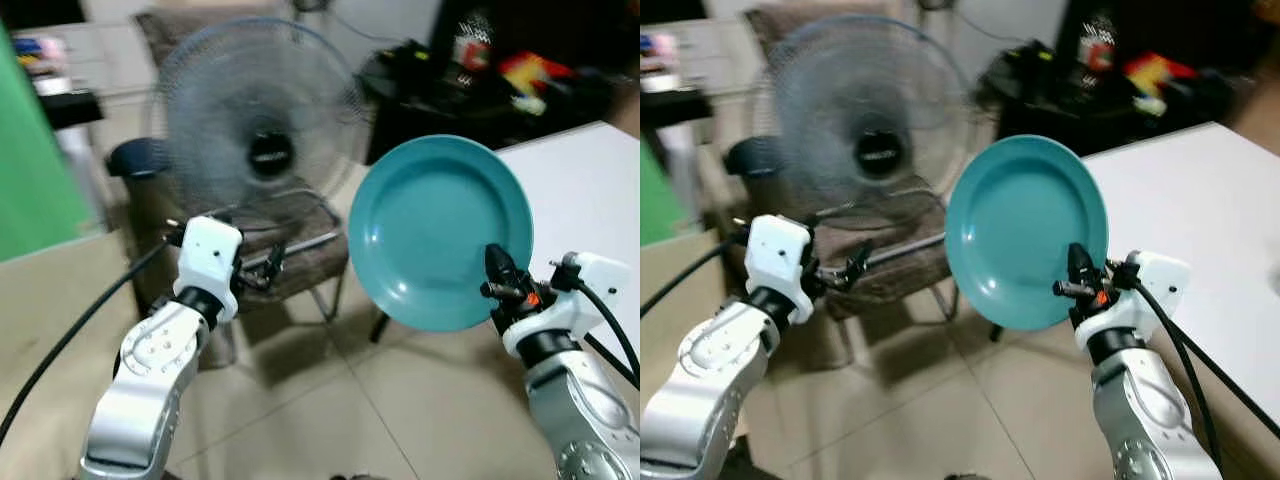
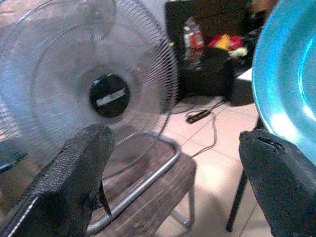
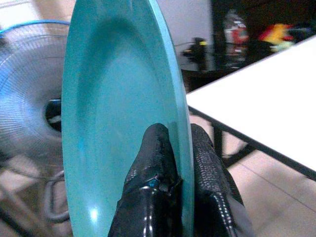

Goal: Setting the table

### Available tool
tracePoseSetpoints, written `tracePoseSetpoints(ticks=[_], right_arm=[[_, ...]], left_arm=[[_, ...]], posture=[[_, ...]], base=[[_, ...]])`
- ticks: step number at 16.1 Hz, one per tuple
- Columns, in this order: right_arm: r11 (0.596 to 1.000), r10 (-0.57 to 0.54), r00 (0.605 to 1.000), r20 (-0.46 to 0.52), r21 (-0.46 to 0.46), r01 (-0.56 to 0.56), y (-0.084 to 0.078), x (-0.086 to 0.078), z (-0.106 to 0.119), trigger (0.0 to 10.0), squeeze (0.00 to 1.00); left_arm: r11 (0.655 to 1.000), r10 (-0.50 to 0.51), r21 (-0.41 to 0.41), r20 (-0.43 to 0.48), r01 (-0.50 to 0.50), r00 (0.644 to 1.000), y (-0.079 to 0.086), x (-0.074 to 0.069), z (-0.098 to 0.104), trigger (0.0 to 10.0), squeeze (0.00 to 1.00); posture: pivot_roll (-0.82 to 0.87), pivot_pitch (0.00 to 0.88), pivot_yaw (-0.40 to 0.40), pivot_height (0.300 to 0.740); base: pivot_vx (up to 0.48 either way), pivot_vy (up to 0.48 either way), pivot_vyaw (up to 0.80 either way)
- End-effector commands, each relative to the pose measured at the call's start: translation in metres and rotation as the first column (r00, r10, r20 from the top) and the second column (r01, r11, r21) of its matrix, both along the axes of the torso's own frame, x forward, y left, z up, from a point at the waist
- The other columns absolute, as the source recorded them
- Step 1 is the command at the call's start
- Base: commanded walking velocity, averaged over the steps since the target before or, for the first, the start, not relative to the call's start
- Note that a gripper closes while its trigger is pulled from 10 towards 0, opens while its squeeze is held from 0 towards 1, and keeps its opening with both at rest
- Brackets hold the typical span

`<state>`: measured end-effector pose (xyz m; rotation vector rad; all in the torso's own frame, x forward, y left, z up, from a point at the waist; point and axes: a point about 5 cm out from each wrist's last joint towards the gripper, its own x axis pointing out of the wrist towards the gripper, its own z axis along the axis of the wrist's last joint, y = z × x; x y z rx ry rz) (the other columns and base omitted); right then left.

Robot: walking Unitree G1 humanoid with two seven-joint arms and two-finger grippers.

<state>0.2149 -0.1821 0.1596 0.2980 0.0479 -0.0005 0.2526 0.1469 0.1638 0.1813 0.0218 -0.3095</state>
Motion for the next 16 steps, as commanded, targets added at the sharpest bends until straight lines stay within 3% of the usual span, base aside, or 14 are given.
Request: tracePoseSetpoints(ticks=[1,5,11,16], right_arm=[[1.000,0.002,1.000,-0.019,-0.013,-0.003,0.001,0.004,-0.001,10.0,0.00],[0.999,0.026,0.999,-0.037,0.034,-0.024,0.006,0.010,-0.003,10.0,0.00],[0.999,0.048,0.997,-0.059,0.028,-0.046,0.008,0.012,-0.005,10.0,0.00],[0.997,0.038,0.995,-0.088,0.073,-0.032,0.009,0.008,-0.012,10.0,0.00]], left_arm=[[1.000,0.003,-0.012,0.008,-0.003,1.000,0.000,0.002,0.002,10.0,0.00],[1.000,0.006,-0.013,0.011,-0.005,1.000,0.002,0.004,0.002,10.0,0.00],[1.000,0.007,-0.012,0.011,-0.007,1.000,0.004,0.004,0.002,10.0,0.00],[1.000,-0.018,0.006,0.012,0.018,1.000,0.006,0.006,0.003,10.0,0.00]], posture=[[0.05,0.000,-0.053,0.740],[0.06,0.000,-0.058,0.740],[0.06,0.000,-0.063,0.740],[0.06,0.000,-0.049,0.740]], base=[[0.000,0.000,-0.80],[0.278,0.000,-0.80],[0.281,0.000,-0.80],[0.282,0.000,-0.79]])
